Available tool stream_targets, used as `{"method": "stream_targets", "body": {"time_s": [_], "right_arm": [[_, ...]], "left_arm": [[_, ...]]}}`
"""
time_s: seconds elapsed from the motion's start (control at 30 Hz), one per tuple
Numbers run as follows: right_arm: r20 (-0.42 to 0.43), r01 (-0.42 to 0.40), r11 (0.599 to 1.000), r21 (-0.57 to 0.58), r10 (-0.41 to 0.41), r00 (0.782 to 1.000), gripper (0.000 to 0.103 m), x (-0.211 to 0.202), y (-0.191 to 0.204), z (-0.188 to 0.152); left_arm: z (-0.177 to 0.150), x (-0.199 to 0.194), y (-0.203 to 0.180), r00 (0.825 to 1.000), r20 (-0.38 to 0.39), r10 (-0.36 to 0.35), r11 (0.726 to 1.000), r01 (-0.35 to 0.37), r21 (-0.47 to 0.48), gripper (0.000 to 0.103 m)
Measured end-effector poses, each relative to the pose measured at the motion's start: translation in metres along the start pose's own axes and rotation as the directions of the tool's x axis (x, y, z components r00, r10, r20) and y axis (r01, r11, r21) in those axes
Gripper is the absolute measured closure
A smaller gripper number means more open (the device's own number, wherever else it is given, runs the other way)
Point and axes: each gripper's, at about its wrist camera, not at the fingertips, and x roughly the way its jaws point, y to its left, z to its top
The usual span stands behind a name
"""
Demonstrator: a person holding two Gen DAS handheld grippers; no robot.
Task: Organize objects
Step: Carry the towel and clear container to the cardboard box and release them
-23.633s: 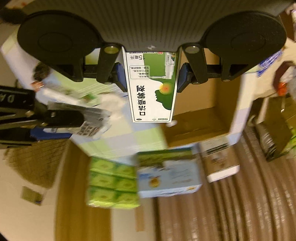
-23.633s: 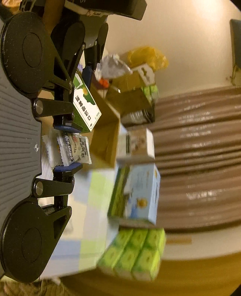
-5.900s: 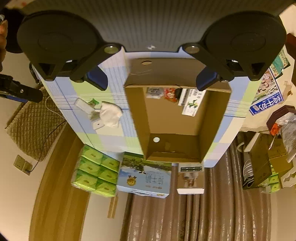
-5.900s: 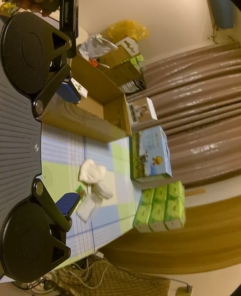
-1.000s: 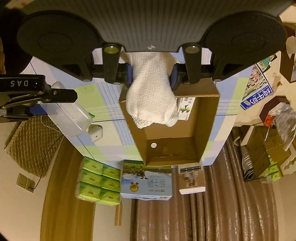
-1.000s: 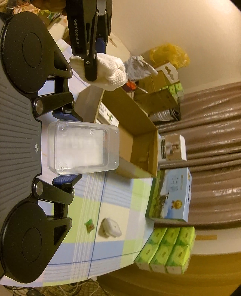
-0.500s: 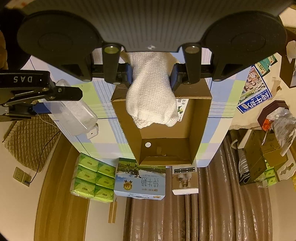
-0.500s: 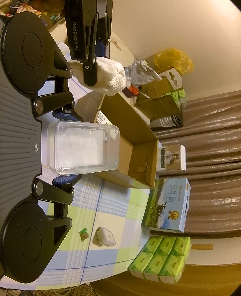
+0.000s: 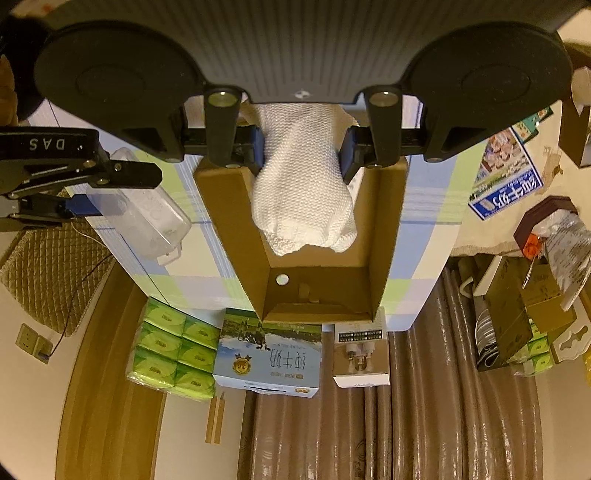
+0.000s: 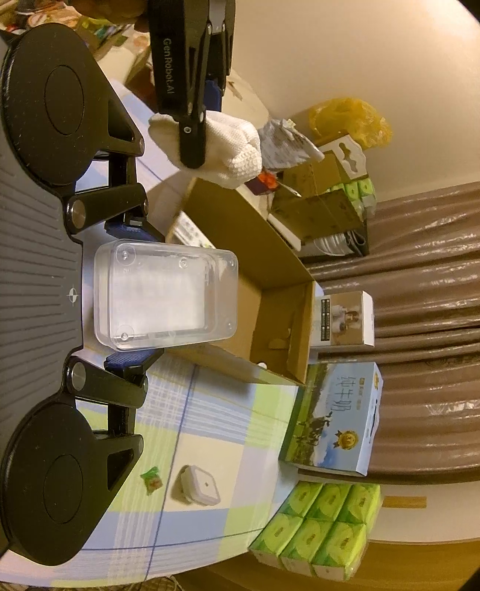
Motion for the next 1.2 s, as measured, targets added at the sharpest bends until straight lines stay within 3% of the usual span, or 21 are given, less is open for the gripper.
{"method": "stream_targets", "body": {"time_s": [0.23,0.4,0.67,0.73,0.77,0.8,1.2], "right_arm": [[0.006,-0.030,0.999,0.042,0.030,1.000,0.050,0.030,-0.010,0.037],[0.010,-0.005,1.000,0.023,0.005,1.000,0.050,0.062,-0.015,0.063],[-0.016,0.026,0.999,0.042,-0.025,1.000,0.050,0.114,-0.035,0.082],[-0.018,0.033,0.998,0.047,-0.032,0.999,0.050,0.121,-0.039,0.084],[-0.021,0.033,0.998,0.053,-0.032,0.999,0.050,0.124,-0.041,0.084],[-0.025,0.032,0.998,0.058,-0.031,0.999,0.050,0.125,-0.043,0.084],[-0.027,0.014,0.995,0.100,-0.011,1.000,0.050,0.134,-0.049,0.079]], "left_arm": [[0.042,0.041,0.016,1.000,-0.011,-0.003,0.999,0.003,0.038,0.069],[0.069,0.084,0.026,0.999,-0.040,-0.014,0.998,0.017,0.059,0.069],[0.088,0.144,0.036,0.997,-0.071,-0.020,0.997,0.025,0.074,0.067],[0.091,0.155,0.039,0.998,-0.060,-0.036,0.996,0.041,0.074,0.059],[0.093,0.161,0.042,0.998,-0.056,-0.035,0.997,0.039,0.065,0.040],[0.094,0.165,0.045,0.998,-0.055,-0.016,0.999,0.019,0.051,0.036],[0.084,0.144,0.064,0.999,-0.013,0.034,0.999,-0.034,0.013,0.034]]}}
